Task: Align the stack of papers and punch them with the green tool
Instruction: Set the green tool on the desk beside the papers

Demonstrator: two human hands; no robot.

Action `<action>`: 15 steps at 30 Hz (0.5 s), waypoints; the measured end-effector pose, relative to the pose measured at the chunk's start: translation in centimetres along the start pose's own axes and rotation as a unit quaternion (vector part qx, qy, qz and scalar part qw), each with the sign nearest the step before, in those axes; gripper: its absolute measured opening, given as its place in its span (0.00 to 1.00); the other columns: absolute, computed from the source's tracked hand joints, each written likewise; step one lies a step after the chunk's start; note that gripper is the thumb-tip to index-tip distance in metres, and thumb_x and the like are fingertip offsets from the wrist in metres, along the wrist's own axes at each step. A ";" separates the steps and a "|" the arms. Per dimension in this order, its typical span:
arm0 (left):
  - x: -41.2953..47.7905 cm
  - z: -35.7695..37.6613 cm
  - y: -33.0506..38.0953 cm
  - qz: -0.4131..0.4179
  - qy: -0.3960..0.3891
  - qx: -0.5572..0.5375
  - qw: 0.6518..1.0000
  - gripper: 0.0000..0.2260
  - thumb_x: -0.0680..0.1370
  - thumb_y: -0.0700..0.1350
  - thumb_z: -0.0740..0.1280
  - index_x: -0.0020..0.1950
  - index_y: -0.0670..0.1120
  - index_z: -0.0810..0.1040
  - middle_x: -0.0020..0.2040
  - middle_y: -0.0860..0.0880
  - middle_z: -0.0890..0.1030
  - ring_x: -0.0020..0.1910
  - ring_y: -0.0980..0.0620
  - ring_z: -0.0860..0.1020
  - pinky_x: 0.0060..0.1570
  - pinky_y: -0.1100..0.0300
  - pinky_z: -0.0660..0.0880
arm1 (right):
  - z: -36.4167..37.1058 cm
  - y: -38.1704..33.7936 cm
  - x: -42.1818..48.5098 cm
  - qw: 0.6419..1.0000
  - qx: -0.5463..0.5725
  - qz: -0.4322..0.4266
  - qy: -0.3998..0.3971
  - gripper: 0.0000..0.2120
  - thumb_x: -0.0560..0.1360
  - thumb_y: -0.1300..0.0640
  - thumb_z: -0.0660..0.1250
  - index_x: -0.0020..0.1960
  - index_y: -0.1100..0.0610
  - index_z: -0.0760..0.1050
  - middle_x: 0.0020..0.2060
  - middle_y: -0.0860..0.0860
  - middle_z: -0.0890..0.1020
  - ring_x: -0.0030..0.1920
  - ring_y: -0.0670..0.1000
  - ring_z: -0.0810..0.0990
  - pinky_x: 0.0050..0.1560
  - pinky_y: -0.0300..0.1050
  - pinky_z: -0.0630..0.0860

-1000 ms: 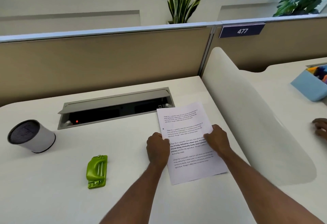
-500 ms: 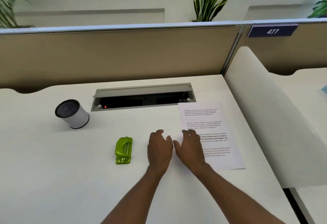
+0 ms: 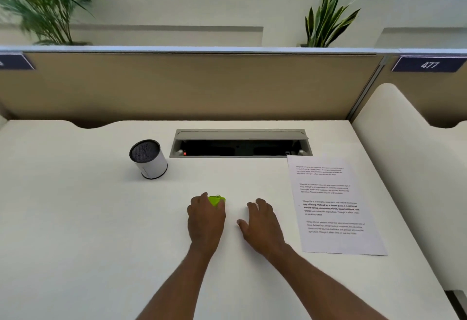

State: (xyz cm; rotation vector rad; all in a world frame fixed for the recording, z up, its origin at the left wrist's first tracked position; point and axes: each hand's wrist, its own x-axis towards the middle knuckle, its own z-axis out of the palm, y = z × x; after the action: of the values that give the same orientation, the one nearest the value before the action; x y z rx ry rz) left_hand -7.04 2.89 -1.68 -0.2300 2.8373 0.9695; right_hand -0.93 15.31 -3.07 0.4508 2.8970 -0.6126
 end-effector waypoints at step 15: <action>1.6 0.2 -0.3 0.037 -0.027 0.075 0.996 0.13 0.78 0.49 0.61 0.52 0.40 0.76 0.51 0.41 0.81 0.51 0.41 0.79 0.49 0.51 0.74 | 0.6 0.5 0.4 1.000 -0.017 0.003 0.003 0.26 0.77 0.45 0.60 0.68 0.60 0.67 0.68 0.58 0.68 0.69 0.59 0.64 0.69 0.49 0.64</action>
State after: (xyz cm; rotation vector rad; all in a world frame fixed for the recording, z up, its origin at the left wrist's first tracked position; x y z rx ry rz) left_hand -8.51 2.65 -2.31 -0.0817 2.8697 0.7570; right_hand -1.11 15.58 -3.91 0.4566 2.9062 -0.5619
